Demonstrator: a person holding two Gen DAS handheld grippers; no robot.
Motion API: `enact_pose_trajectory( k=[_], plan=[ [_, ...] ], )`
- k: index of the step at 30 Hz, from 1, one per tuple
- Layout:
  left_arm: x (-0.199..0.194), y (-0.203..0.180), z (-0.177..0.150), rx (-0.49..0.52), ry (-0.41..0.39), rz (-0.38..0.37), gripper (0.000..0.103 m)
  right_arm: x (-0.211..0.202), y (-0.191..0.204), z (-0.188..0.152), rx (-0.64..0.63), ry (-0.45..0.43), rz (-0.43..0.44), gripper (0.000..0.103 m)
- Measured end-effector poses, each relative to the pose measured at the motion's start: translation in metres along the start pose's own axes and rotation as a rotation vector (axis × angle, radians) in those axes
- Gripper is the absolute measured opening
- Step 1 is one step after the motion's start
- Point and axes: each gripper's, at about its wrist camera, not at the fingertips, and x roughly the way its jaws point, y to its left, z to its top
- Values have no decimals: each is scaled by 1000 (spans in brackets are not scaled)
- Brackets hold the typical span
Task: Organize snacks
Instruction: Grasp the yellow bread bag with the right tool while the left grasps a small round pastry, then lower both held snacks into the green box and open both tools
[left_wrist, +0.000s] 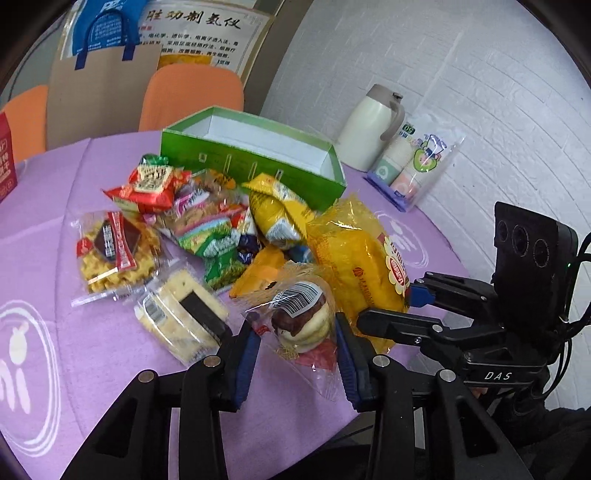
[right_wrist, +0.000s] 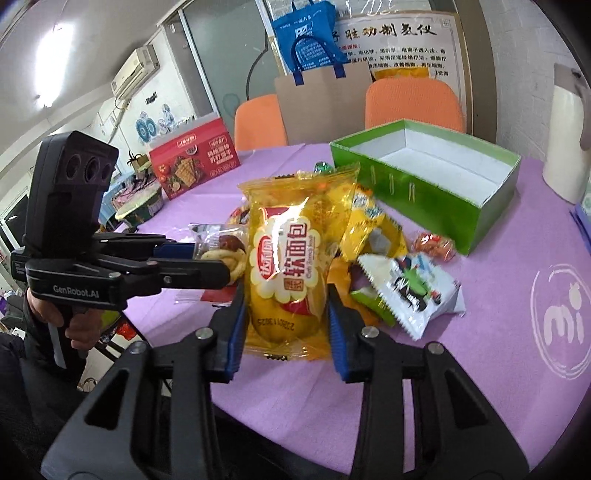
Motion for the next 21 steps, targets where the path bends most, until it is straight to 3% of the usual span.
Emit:
enact_pose_trajectory(
  k=[5,9,14,21],
  plan=[
    [-14,-5,48,33,-99,8,39,-21,-29,35,54,-133,-101,41],
    [-8,-2,92,22,-148,3,39,-16,-64,65,130,-174,-195,41],
    [26,1,143,-9,-168,7,39,9,-102,87,168,-166,-277,41],
    [86,15,193,-48,-161,46,39,54,-159,98,210,-109,-326,41]
  ],
)
